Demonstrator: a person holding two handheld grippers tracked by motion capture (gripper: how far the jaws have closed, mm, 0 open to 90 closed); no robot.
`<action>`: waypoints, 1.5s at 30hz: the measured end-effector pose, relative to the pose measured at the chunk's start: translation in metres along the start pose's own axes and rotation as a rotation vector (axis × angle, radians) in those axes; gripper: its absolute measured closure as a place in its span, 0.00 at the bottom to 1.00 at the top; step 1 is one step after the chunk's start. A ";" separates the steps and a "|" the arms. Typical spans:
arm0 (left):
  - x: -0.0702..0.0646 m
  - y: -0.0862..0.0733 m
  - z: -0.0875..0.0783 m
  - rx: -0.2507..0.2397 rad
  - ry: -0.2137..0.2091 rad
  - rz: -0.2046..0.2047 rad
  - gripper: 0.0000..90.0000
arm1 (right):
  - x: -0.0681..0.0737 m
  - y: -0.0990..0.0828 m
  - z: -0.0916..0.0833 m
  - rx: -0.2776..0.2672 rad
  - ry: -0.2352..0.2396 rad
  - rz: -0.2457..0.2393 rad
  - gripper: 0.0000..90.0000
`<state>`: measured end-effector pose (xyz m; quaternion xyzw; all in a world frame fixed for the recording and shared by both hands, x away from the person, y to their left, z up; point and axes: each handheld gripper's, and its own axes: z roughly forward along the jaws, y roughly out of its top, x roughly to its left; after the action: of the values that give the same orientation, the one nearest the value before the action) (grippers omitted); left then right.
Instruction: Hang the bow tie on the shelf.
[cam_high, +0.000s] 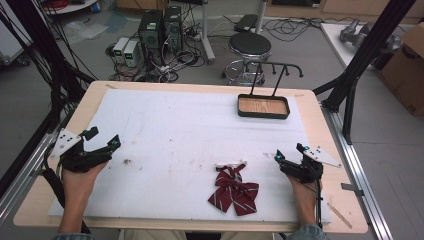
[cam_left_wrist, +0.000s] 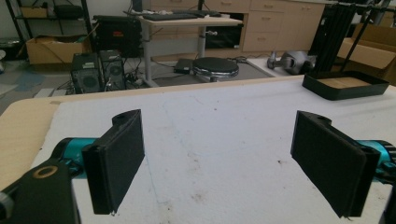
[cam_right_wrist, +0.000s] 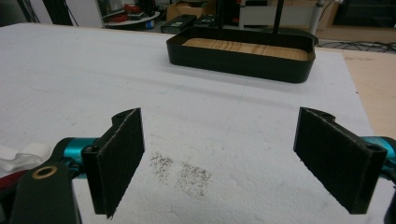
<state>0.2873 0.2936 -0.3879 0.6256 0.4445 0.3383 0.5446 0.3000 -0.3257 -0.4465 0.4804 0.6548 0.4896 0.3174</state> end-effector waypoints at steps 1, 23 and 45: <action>0.000 -0.001 0.000 0.004 -0.002 0.003 0.20 | 0.000 0.000 0.000 0.001 0.000 0.001 0.17; -0.004 0.000 0.005 0.000 -0.032 -0.002 0.20 | 0.012 0.002 -0.011 -0.019 0.076 0.054 0.17; -0.006 0.003 0.004 -0.023 -0.050 -0.004 0.20 | 0.125 -0.014 -0.017 0.209 0.313 -0.087 0.42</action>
<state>0.2888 0.2864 -0.3852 0.6269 0.4279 0.3264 0.5633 0.2382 -0.2152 -0.4474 0.4003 0.7635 0.4734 0.1809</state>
